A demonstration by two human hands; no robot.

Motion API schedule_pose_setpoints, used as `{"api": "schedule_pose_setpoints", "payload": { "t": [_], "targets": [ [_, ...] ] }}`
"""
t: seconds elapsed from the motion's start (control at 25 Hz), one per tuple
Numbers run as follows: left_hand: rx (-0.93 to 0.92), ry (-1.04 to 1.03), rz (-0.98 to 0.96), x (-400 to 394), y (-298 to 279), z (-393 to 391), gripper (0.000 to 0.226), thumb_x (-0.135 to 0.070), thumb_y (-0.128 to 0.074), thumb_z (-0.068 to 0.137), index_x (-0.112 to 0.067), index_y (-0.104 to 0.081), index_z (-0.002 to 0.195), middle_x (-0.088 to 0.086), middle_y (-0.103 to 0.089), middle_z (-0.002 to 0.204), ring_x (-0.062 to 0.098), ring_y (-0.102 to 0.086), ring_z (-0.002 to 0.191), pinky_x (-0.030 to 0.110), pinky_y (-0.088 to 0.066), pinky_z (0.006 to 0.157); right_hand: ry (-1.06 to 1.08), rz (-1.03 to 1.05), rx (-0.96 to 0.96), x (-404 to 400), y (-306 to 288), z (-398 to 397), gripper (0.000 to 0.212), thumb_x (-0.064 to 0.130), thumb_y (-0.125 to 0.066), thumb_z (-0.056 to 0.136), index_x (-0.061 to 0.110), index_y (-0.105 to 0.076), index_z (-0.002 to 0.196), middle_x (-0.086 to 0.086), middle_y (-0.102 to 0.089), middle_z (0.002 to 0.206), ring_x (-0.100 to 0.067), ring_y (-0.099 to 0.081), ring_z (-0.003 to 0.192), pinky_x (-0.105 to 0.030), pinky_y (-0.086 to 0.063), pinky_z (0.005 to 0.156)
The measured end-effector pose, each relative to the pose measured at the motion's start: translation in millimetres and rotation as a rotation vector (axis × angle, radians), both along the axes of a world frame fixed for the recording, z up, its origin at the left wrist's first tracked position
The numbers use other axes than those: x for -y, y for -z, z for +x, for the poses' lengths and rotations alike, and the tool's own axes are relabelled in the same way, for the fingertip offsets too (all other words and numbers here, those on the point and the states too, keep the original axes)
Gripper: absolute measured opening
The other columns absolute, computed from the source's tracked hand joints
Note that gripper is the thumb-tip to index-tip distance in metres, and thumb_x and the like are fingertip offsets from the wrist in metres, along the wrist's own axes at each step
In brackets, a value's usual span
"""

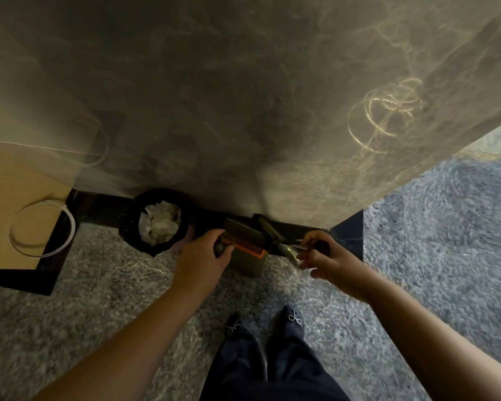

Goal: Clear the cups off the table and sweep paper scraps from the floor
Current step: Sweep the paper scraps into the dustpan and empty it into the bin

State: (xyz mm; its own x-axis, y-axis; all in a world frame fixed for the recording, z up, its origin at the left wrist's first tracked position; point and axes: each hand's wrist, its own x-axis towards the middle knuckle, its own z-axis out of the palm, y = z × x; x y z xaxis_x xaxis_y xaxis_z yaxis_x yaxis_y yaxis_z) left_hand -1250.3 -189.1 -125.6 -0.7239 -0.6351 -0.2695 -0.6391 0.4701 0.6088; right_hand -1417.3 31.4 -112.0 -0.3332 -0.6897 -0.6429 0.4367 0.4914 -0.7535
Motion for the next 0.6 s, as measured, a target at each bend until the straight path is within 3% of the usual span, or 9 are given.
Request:
{"api": "schedule_pose_setpoints", "payload": {
  "t": [0.2,0.32,0.44,0.6],
  "targets": [
    [-0.005,-0.037,0.047,-5.0,-1.3,-4.8,0.042,-0.03,-0.066,0.09,-0.018,-0.057,0.129,0.007,-0.062,0.119,0.017,-0.06,0.104,0.023,-0.049,0.084,-0.053,0.188,-0.51,13.2,-10.0,-7.8,0.008,0.037,-0.055,0.094,0.029,-0.054,0.095,-0.003,-0.065,0.081,-0.016,-0.066,0.07,-0.029,-0.054,0.062],
    [-0.011,-0.078,0.025,-6.8,-2.9,-11.4,0.04,-0.032,-0.065,0.09,-0.018,-0.058,0.127,0.009,-0.058,0.122,0.019,-0.059,0.105,0.027,-0.051,0.086,-0.093,0.281,-0.76,10.2,-11.4,-16.5,0.011,0.035,-0.062,0.089,0.028,-0.059,0.098,-0.001,-0.059,0.089,-0.017,-0.059,0.075,-0.024,-0.05,0.065],
    [-0.006,-0.11,0.0,-7.4,-4.2,-18.6,0.041,-0.033,-0.065,0.09,-0.017,-0.058,0.127,0.011,-0.056,0.125,0.022,-0.058,0.107,0.032,-0.052,0.089,-0.065,0.301,-0.82,11.7,-14.5,-28.3,0.015,0.032,-0.068,0.086,0.028,-0.063,0.1,0.0,-0.05,0.101,-0.011,-0.05,0.079,-0.009,-0.035,0.064],
    [-0.001,-0.109,-0.023,-8.8,-6.3,-24.8,0.044,-0.032,-0.067,0.089,-0.016,-0.057,0.129,0.011,-0.059,0.123,0.024,-0.057,0.11,0.036,-0.052,0.092,0.015,0.307,-0.874,16.5,-20.3,-40.4,0.015,0.025,-0.07,0.085,0.026,-0.063,0.098,0.004,-0.052,0.098,-0.01,-0.049,0.081,-0.01,-0.034,0.065]
  ]
}}
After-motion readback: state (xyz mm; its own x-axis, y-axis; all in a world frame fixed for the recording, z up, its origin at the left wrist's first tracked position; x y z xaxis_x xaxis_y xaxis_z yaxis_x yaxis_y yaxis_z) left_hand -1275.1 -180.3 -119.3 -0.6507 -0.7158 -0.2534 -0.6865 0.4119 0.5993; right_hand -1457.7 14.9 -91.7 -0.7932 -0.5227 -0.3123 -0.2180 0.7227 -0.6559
